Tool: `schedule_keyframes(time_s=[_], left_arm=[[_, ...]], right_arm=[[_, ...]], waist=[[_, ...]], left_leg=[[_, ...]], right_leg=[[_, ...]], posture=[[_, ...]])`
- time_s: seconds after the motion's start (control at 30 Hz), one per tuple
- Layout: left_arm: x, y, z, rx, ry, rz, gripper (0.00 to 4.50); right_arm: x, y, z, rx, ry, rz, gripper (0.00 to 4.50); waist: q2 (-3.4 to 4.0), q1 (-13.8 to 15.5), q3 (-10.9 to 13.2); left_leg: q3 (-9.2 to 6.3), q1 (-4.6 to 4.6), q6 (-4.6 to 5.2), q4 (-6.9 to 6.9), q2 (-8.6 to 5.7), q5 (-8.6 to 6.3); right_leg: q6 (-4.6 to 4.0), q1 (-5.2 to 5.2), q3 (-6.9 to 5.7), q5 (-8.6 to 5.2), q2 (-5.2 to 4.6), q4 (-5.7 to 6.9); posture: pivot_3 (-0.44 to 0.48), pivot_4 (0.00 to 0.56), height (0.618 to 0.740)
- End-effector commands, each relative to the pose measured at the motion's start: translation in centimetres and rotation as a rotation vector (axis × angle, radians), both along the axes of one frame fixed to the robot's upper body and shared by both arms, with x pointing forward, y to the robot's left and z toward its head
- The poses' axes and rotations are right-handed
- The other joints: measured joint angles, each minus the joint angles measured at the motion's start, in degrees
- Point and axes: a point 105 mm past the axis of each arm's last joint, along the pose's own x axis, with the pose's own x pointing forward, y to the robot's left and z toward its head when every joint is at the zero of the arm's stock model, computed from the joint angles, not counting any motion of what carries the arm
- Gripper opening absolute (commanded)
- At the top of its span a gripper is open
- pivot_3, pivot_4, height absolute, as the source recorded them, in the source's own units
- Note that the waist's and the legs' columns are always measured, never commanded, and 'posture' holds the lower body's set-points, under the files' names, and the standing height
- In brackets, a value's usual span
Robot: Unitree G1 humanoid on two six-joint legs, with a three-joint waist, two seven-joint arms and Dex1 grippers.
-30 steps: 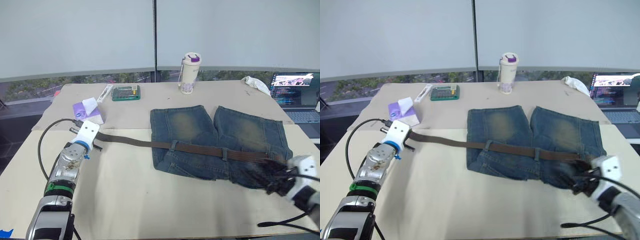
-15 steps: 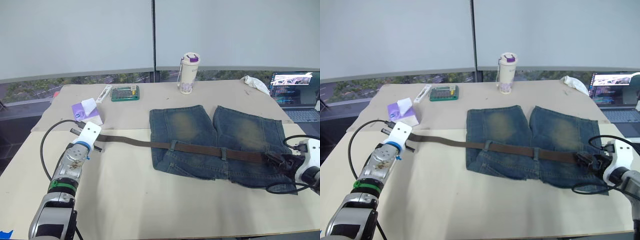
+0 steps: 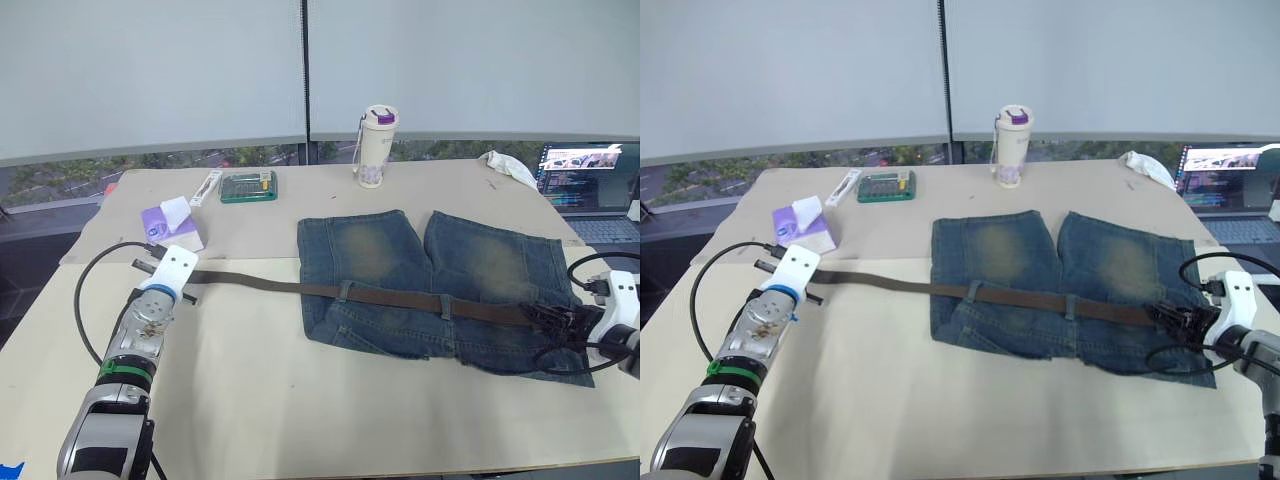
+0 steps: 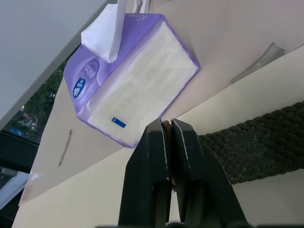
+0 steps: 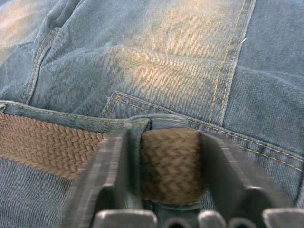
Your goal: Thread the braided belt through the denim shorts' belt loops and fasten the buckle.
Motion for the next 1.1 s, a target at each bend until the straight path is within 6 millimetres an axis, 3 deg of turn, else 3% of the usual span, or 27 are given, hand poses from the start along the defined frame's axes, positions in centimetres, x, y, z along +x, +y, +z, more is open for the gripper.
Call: schedule_keyframes(time_s=[0.03,0.1,0.13,0.27,0.37,0.63,0.9,1.03,1.1], left_arm=[[0.9,-1.7,1.8,-0.085,-0.095,-0.062,1.75],[1.2,-2.7,2.3,-0.113,-0.122,-0.099,2.45],[1.4,-3.6,2.8,-0.133,-0.15,-0.144,2.77],[1.6,-11.3,6.3,-0.324,-0.26,-0.537,4.11],[0.8,-15.4,6.3,-0.409,-0.196,-0.75,4.15],[-0.5,-22.1,4.4,-0.52,0.02,-1.019,4.15],[0.3,-25.5,1.5,-0.496,0.157,-1.024,4.15],[-0.3,-26.7,-0.4,-0.459,0.27,-1.068,4.15],[-0.7,-26.9,-1.7,-0.427,0.335,-1.071,3.6]], right_arm=[[0.0,0.1,1.8,0.012,-0.075,0.002,0.9],[-0.1,0.0,1.9,0.013,-0.077,-0.001,0.27],[-0.1,0.0,1.8,0.01,-0.077,-0.002,0.24],[-0.6,0.9,2.3,0.014,-0.111,0.02,0.24],[-1.0,1.7,2.4,0.019,-0.118,0.055,0.24],[-1.4,2.9,2.2,0.05,-0.138,0.068,0.24],[-1.6,3.3,2.0,0.057,-0.155,0.066,0.24],[-1.6,3.4,2.1,0.054,-0.165,0.068,0.24],[-1.6,3.3,2.0,0.053,-0.166,0.067,0.24]], waist=[[0.0,0.09,0.0],[-0.02,0.26,0.01],[-0.04,0.31,0.02],[-0.04,0.79,0.02],[-0.05,0.47,0.03],[-0.11,-0.32,0.07],[-0.16,0.04,0.09],[-0.17,0.07,0.1],[-0.17,0.05,0.1]], left_leg=[[0.0,-0.02,0.0,0.0,0.0,0.0],[0.0,-0.05,0.0,0.05,-0.01,0.0],[0.0,-0.06,0.0,0.07,-0.03,0.0],[-0.02,-0.13,0.0,0.11,-0.03,0.0],[0.02,-0.15,0.0,0.15,-0.03,0.01],[0.1,-0.08,0.05,0.13,0.1,-0.01],[0.12,-0.09,0.13,0.31,-0.03,-0.05],[0.13,-0.1,0.13,0.33,-0.06,-0.05],[0.14,-0.09,0.13,0.33,-0.05,-0.05]], right_leg=[[0.0,-0.01,0.0,0.0,0.0,-0.01],[-0.01,0.0,-0.01,0.02,-0.02,-0.02],[-0.01,0.0,-0.02,0.02,-0.03,-0.02],[-0.02,0.0,-0.06,0.03,-0.07,-0.03],[-0.03,0.02,-0.03,0.04,-0.06,-0.04],[-0.03,0.06,-0.01,0.04,0.13,0.02],[-0.02,0.09,-0.04,0.03,0.13,0.01],[-0.02,0.09,-0.05,0.03,0.12,0.01],[-0.02,0.09,-0.04,0.03,0.13,0.01]], posture=[[0.0,0.15,0.74],[0.0,0.15,0.74],[0.0,0.15,0.74],[0.0,0.15,0.74],[0.0,0.15,0.74],[0.0,0.15,0.74],[0.0,0.15,0.74],[0.0,0.15,0.74],[0.0,0.15,0.74]])
